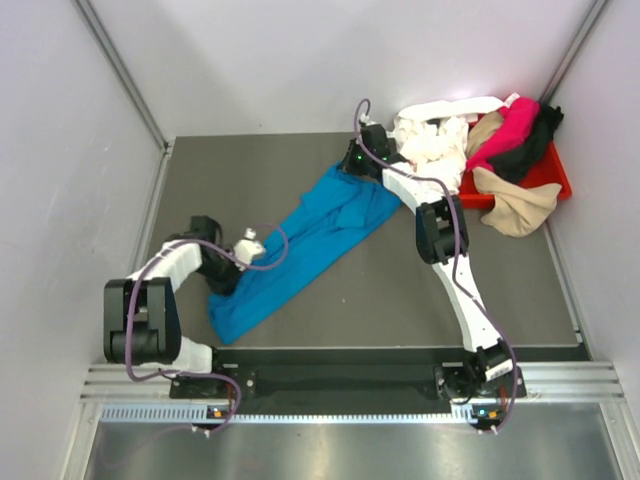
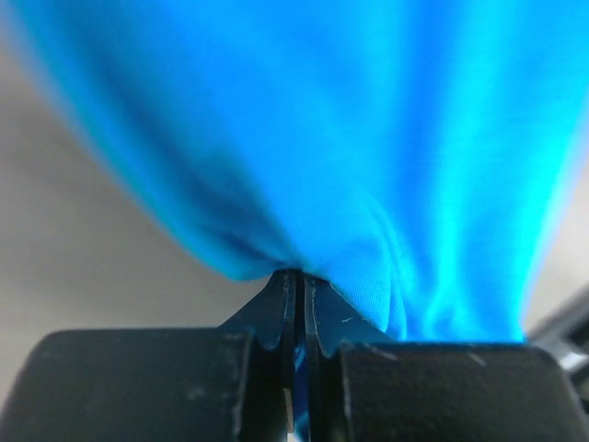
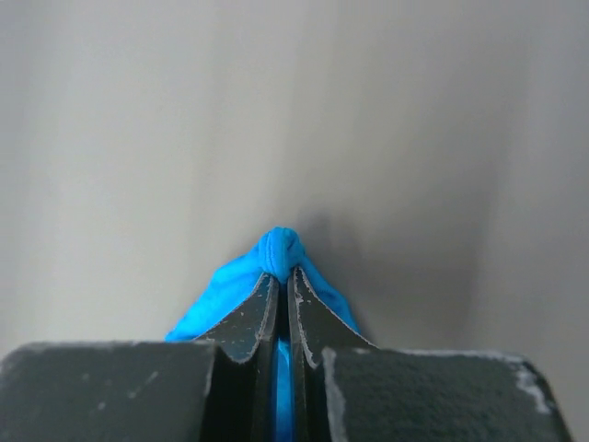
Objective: Fold and stack the t-shirts
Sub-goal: Fold the tshirt
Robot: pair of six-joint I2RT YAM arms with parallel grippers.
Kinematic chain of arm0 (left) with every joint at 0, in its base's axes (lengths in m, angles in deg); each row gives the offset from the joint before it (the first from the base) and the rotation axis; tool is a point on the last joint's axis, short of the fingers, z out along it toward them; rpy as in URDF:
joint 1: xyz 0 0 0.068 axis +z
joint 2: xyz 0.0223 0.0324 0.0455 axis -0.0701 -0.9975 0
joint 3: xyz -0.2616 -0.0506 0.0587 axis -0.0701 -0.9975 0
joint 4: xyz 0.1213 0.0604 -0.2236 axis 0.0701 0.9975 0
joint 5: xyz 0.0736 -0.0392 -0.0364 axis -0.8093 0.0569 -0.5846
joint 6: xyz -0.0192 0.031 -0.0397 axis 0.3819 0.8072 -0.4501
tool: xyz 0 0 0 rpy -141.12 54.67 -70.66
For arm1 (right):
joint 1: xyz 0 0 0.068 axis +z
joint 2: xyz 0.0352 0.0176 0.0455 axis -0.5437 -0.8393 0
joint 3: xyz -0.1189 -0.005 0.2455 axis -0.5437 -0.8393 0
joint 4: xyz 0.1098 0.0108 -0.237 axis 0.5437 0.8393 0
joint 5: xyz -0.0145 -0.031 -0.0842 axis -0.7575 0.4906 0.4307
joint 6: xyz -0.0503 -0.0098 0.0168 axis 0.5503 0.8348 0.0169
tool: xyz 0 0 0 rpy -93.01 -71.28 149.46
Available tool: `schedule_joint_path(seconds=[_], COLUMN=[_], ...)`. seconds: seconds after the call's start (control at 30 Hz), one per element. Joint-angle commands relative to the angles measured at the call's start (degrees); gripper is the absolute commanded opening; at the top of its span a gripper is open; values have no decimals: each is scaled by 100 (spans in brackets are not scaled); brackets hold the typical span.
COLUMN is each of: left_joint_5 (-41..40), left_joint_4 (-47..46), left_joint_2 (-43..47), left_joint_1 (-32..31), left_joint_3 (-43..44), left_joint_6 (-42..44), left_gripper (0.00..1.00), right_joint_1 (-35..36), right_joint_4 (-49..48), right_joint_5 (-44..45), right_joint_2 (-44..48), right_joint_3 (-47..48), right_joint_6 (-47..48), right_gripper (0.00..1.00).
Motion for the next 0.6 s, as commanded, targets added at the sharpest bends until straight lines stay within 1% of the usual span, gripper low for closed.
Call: schedule_joint_path(seconds=[0.0,0.07,0.1,0.17,0.2,0.23,0.27,0.3,0.33,0.37,0.4,0.47,0.5,0.57], left_joint_5=[729,966,958,1141,1178,1195,1170,1074,1046,1020,898,609,276,-42], left_joint_4=[781,781,816,1061,1141,1203,1194,1229,1299,1369,1475,1423,1379,1344], left_joint_2=[32,32,6,23,127,207,303,469,515,541,541,585,646,682], left_joint_1=[-1060,-1362,-1572,-1609,-1609,-1609,-1600,-1592,-1557,-1513,-1382,-1276,-1206,-1109], left_joint_3=[-204,-326,-353,-327,-344,-388,-423,-441,-424,-389,-354,-283,-257,-90], left_joint_6=[-190,-182,-164,-33,37,125,100,65,73,73,64,-102,-190,-444], left_gripper=[0,0,0,0,0,1,5,7,11,16,24,33,41,47], right_joint_1=[105,140,167,202,211,211,211,211,211,211,202,167,141,132], right_joint_4=[-689,-803,-1004,-1128,-1164,-1094,-989,-771,-664,-550,-340,-102,91,285], right_joint_5=[8,43,96,158,202,228,289,394,482,570,815,1054,1403,1861], right_joint_2=[-485,-654,-715,-733,-707,-690,-637,-445,-304,-129,273,697,1160,1637], right_joint_3=[577,937,956,957,965,974,948,913,843,668,562,246,105,-395], right_joint_6=[-565,-627,-715,-777,-751,-690,-533,-418,-286,20,170,478,558,829], right_gripper=[0,0,0,0,3,9,18,30,50,58,68,78,82,82])
